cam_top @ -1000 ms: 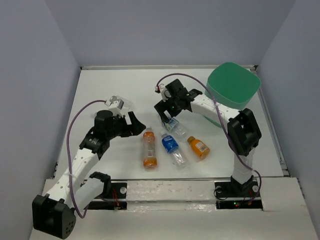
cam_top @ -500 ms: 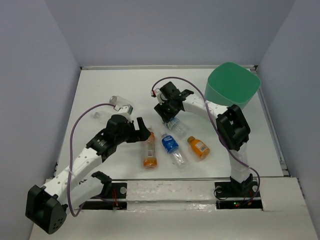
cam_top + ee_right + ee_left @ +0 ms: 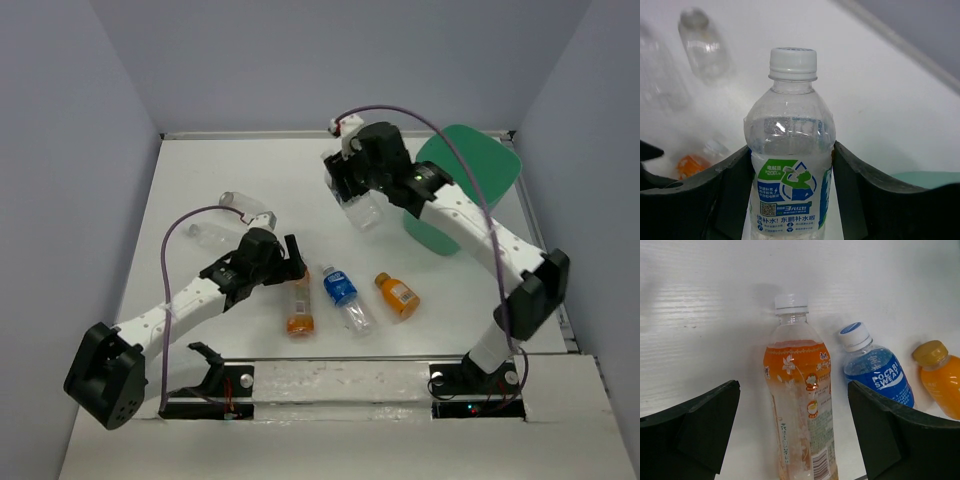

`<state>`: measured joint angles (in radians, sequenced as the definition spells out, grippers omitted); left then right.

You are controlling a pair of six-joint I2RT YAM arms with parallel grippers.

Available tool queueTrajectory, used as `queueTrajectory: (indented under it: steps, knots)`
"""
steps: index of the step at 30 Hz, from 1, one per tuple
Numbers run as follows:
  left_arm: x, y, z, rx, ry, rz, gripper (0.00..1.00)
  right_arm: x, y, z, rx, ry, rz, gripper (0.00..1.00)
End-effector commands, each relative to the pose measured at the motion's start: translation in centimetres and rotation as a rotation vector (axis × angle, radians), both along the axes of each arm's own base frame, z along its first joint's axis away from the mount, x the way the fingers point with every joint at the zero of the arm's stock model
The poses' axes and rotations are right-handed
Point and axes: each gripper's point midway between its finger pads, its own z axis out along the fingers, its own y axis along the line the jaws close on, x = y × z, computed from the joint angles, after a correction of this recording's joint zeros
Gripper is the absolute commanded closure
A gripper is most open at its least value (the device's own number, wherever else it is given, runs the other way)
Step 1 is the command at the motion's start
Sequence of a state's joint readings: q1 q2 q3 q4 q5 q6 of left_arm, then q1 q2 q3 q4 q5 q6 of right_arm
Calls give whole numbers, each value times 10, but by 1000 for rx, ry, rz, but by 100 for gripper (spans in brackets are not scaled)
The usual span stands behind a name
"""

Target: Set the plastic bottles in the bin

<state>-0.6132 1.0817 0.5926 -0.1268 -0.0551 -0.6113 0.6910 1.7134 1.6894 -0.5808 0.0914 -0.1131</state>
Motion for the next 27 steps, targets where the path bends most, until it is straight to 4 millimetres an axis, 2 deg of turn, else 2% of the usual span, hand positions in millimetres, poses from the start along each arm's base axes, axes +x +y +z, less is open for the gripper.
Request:
queueTrajectory:
  steps: [1, 3, 4, 7, 8, 9, 11, 13, 14, 15, 16, 17, 21, 24, 27]
  knots:
    - [16, -15, 2, -35, -32, -2, 1, 1, -67, 194, 318, -453, -241, 63]
    - [20, -18, -2, -22, -24, -4, 1, 0, -104, 224, 373, -555, -350, 63]
    - [22, -20, -5, -16, -16, -10, 1, -5, -144, 255, 423, -647, -437, 63]
    - [22, -20, -13, 1, 4, -14, 1, -4, -199, 265, 454, -723, -565, 64]
    - [21, -19, -18, 13, 17, -14, 1, -4, -229, 270, 447, -758, -636, 64]
    - [26, -22, -17, 4, -1, -11, 1, -2, -242, 270, 454, -772, -676, 64]
    - [26, -22, -24, 15, 12, -12, 1, 8, -271, 255, 423, -775, -753, 64]
    - [27, -23, -28, 22, 20, -13, 3, 17, -285, 240, 414, -762, -796, 64]
    - [27, -23, -33, 30, 33, -16, 4, 24, -291, 222, 386, -738, -814, 64]
    - [28, -24, -34, 34, 41, -18, 6, 31, -302, 216, 410, -739, -841, 64]
    - [28, -26, -36, 34, 49, -23, 10, 36, -306, 208, 421, -726, -847, 64]
    - [27, -25, -42, 46, 67, -25, 12, 42, -307, 194, 421, -699, -843, 64]
    - [28, -24, -49, 63, 78, -21, 20, 52, -305, 164, 430, -634, -824, 61]
    - [29, -21, -49, 68, 68, -6, 36, 52, -301, 153, 440, -606, -815, 52]
    - [29, -17, -44, 70, 49, 10, 46, 49, -296, 136, 450, -566, -798, 34]
